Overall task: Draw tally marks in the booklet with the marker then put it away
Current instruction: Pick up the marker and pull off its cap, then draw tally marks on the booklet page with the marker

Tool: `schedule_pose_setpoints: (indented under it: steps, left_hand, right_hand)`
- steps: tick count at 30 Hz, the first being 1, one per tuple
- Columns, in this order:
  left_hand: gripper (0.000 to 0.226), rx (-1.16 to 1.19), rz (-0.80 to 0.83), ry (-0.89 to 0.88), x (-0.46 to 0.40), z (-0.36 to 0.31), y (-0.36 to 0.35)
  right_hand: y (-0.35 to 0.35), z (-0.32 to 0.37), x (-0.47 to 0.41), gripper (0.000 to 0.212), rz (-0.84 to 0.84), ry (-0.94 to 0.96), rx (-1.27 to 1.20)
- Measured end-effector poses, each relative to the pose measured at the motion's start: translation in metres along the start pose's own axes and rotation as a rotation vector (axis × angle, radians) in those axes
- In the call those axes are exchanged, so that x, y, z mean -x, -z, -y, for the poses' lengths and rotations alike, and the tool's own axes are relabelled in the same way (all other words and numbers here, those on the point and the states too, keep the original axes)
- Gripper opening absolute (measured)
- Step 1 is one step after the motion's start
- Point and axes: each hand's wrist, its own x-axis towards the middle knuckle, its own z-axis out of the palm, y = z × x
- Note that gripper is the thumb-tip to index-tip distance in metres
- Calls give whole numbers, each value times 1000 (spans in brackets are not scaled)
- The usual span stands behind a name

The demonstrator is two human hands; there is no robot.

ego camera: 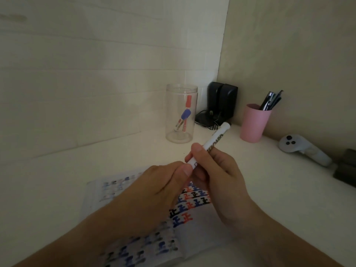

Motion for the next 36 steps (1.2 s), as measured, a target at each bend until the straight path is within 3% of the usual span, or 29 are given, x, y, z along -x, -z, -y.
schedule_pose_setpoints:
  steps: [3,4,6,9,13,19,25,28,36]
  left_hand:
    - [52,483,150,206,5,-6,7]
    - [53,521,156,226,8,-4,11]
    - [49,212,22,123,12,4,20]
    - [42,-264,-154,-78,10,16,32]
    - [31,-517,-96,-101,4,31,35]
    - [27,-510,48,-213,2,45,36]
    - [35,-512,156,-238,1,48,32]
    - [35,-499,158,-238,0,52,33]
    - [33,-478,138,-250,-5,61,29]
  right_hand:
    - [17,7,-16,36,-187,-40,-179]
    - [32,10,-22,37,-299,-19,-221]
    - [59,11,-25,33,-401,48,-85]
    - [59,-3,-20,23,-303,39,143]
    - [49,-9,-22,9,-258,9,149]
    - [41,16,-9,8,-270,-38,269]
    - [25,41,17,24,-16,-312,398]
    - [26,31,29,10,-21,-287,400]
    - [40,9,42,11,-31,-163,537]
